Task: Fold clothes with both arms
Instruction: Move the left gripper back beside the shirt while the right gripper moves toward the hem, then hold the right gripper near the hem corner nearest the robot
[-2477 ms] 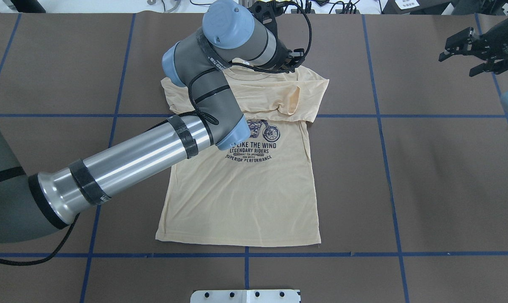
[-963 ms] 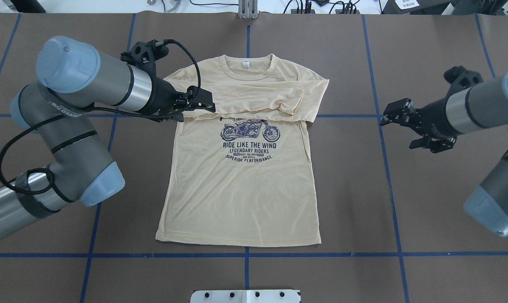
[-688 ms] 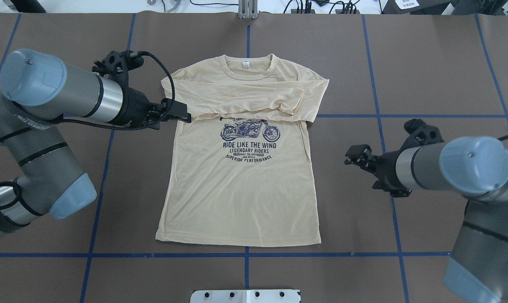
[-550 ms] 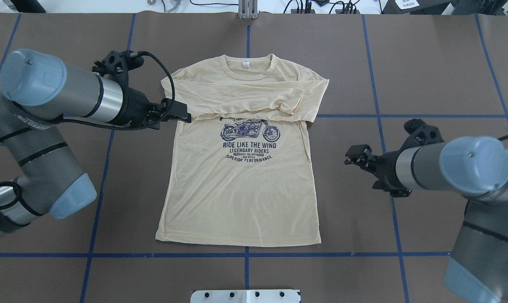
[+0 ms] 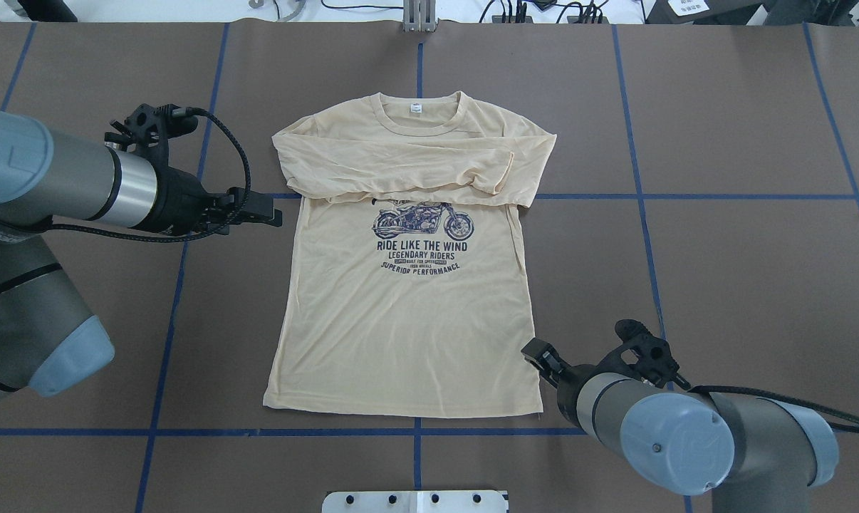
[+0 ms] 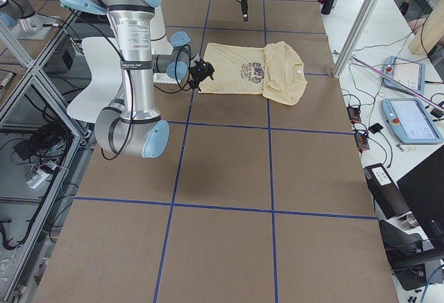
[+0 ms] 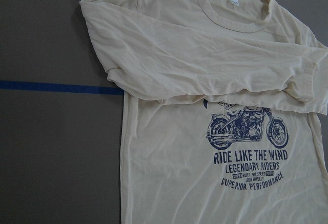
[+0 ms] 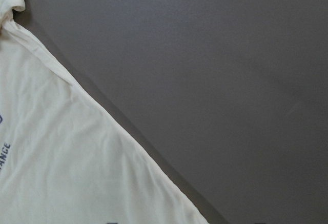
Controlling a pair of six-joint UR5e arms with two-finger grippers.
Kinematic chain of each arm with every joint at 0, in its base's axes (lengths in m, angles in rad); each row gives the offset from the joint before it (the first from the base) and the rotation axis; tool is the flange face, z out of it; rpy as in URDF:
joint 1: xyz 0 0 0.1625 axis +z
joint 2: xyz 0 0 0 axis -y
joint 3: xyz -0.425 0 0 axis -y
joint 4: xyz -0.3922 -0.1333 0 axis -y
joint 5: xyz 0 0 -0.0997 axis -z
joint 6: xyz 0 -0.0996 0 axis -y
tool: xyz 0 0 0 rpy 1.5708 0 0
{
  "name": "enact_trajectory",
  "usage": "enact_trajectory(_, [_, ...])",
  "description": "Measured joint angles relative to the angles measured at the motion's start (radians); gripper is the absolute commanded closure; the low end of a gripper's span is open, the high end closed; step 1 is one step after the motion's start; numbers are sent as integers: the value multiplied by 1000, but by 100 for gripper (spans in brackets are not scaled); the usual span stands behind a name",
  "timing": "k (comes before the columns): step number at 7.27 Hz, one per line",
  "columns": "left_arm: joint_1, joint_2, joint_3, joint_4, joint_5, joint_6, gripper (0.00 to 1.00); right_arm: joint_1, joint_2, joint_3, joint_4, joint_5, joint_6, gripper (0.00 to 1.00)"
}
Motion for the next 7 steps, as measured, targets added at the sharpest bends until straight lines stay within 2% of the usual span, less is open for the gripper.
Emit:
enact_trajectory(1, [0,4,-2,0,1,0,0,-25,13,-12,-21,-6,23,18])
enact_trajectory(7, [3,10,0,0,7,-1,0,-72,26,-53,-32,-11,67,19])
